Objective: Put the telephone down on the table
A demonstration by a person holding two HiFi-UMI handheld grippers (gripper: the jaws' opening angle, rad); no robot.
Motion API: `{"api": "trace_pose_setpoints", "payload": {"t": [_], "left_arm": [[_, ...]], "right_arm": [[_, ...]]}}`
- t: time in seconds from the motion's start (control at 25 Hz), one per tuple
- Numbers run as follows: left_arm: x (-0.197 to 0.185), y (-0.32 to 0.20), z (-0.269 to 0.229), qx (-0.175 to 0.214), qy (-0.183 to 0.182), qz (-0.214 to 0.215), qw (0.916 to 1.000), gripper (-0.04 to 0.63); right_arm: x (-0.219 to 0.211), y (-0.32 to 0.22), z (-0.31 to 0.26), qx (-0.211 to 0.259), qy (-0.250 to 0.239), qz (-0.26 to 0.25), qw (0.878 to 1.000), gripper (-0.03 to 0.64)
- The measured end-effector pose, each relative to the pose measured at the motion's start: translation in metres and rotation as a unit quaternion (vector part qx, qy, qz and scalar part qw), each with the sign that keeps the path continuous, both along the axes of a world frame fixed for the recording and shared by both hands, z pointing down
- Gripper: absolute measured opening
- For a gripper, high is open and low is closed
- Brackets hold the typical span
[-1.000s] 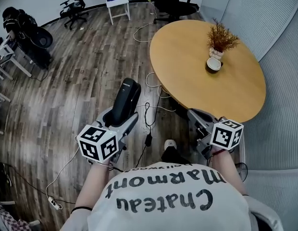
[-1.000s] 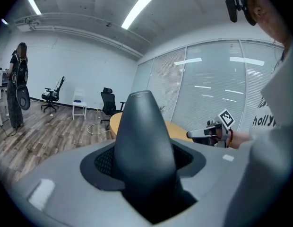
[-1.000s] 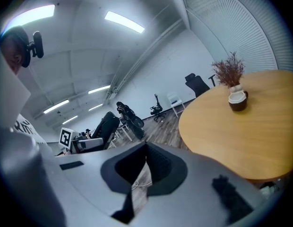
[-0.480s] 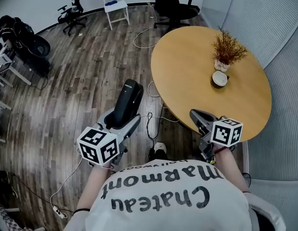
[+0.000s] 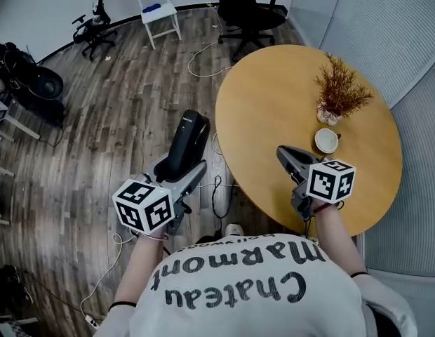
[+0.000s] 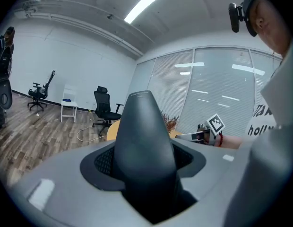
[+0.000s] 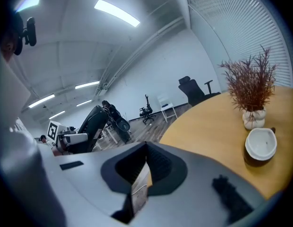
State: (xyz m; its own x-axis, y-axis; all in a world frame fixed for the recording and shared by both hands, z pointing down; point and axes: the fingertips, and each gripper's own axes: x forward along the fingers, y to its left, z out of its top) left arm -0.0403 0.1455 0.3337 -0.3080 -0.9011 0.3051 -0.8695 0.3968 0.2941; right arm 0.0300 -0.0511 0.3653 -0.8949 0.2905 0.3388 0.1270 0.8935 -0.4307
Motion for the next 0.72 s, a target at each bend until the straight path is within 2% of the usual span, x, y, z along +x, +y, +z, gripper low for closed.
{"api": "trace_pose_setpoints", "payload": {"t": [0.28, 0.48, 0.72], "left_arm": [[-0.053, -0.022, 0.001, 0.002, 0.011, -0.009, 0.9999, 0.291], [-0.072, -0.034, -0.006, -0.010, -0.004, 0.008, 0.9999, 0.291], [-0.105, -0.069, -0.003, 0.005, 0.008, 0.047, 0.9989, 0.291]], "right_arm": [[-0.045, -0.021, -0.011, -0.054, -0.019, 0.019, 0.998, 0.015], [-0.049, -0.022, -0.008, -0.054, -0.014, 0.032, 0.998, 0.015], [-0.063, -0.037, 0.010, -0.048, 0.003, 0.060, 0.997, 0.015]]}}
